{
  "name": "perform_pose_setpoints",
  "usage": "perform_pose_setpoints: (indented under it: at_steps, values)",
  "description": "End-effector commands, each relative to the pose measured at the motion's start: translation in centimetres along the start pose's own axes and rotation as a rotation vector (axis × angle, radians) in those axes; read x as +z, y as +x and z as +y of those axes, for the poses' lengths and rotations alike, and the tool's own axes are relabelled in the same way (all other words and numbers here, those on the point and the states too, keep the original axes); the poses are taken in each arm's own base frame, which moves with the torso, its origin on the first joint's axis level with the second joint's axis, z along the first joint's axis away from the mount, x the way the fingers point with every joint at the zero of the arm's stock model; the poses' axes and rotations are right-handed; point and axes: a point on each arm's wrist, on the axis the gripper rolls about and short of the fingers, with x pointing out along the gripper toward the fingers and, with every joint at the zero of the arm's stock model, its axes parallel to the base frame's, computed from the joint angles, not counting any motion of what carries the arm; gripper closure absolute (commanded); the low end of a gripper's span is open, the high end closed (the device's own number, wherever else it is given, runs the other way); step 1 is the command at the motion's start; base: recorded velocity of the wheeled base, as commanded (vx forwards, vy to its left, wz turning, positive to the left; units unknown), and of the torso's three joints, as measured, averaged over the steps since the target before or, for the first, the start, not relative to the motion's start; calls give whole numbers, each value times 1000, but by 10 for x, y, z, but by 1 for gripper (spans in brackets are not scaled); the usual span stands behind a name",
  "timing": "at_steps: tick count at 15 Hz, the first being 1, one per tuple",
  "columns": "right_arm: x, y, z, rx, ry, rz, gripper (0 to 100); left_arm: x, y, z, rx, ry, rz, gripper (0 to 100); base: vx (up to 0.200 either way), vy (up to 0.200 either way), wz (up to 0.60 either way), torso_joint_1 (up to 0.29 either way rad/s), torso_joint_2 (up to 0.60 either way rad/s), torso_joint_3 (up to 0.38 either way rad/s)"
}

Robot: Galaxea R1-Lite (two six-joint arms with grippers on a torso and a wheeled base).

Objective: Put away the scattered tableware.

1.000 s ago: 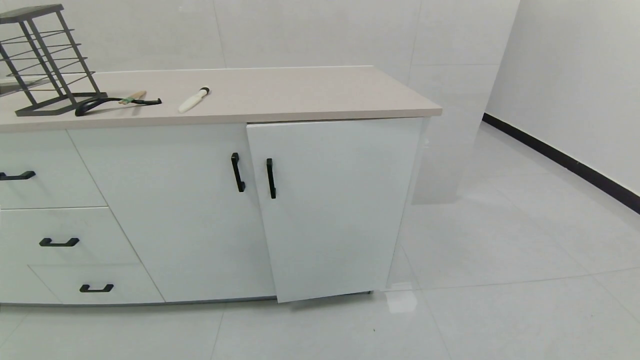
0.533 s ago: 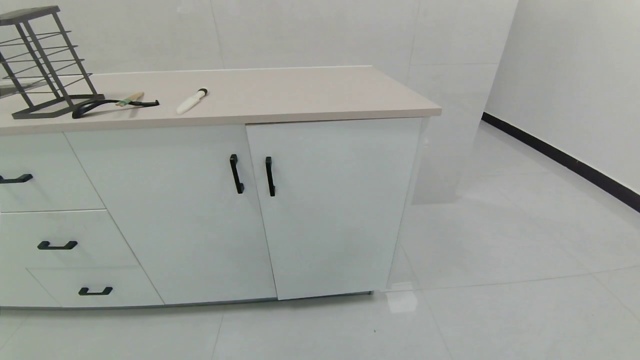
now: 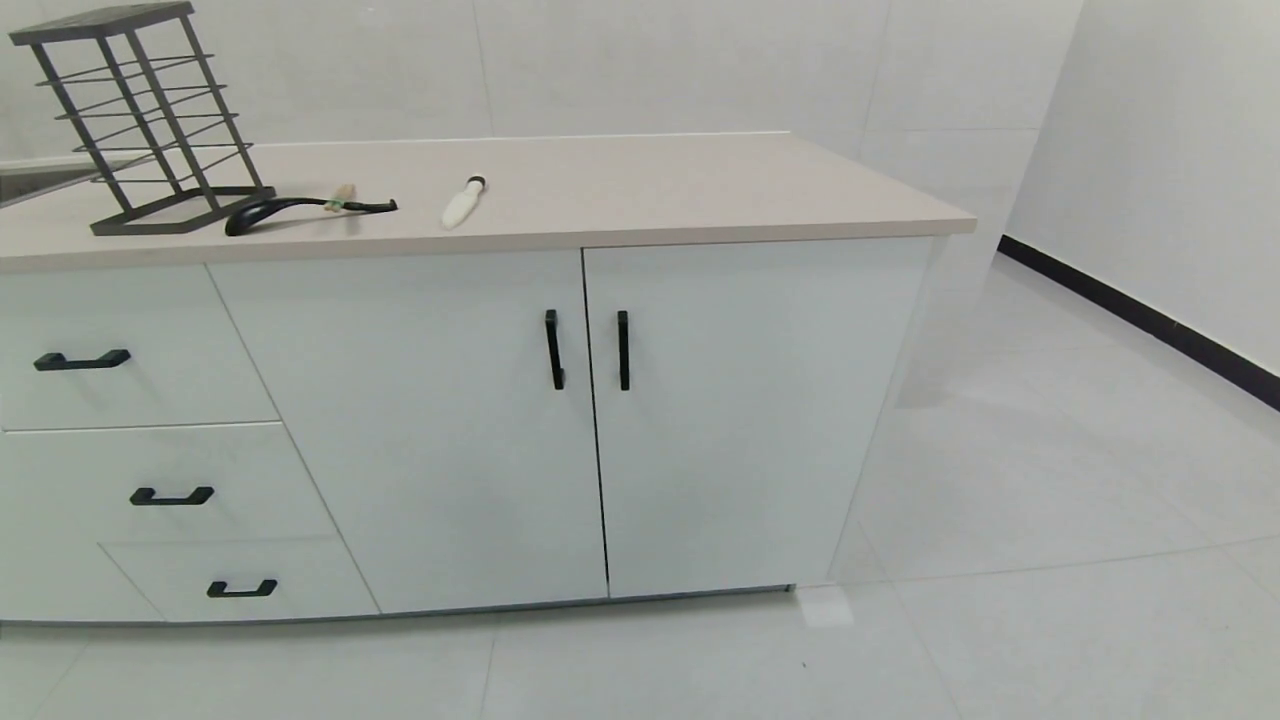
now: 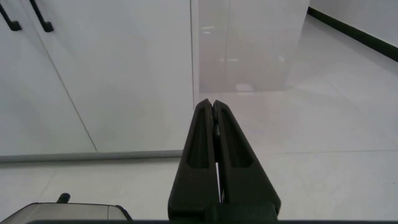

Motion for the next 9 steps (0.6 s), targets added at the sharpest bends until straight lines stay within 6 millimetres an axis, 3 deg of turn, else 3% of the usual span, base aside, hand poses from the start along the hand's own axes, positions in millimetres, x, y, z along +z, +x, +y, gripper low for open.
perform_pose_setpoints:
  at_steps: [1, 9]
  values:
    - [0, 0, 0, 1, 0, 3, 100, 0, 0, 0, 0, 0, 0, 0, 0, 200, 0, 2, -2, -2]
    - [0, 0, 0, 1, 0, 3, 100, 0, 0, 0, 0, 0, 0, 0, 0, 200, 0, 0, 1, 3]
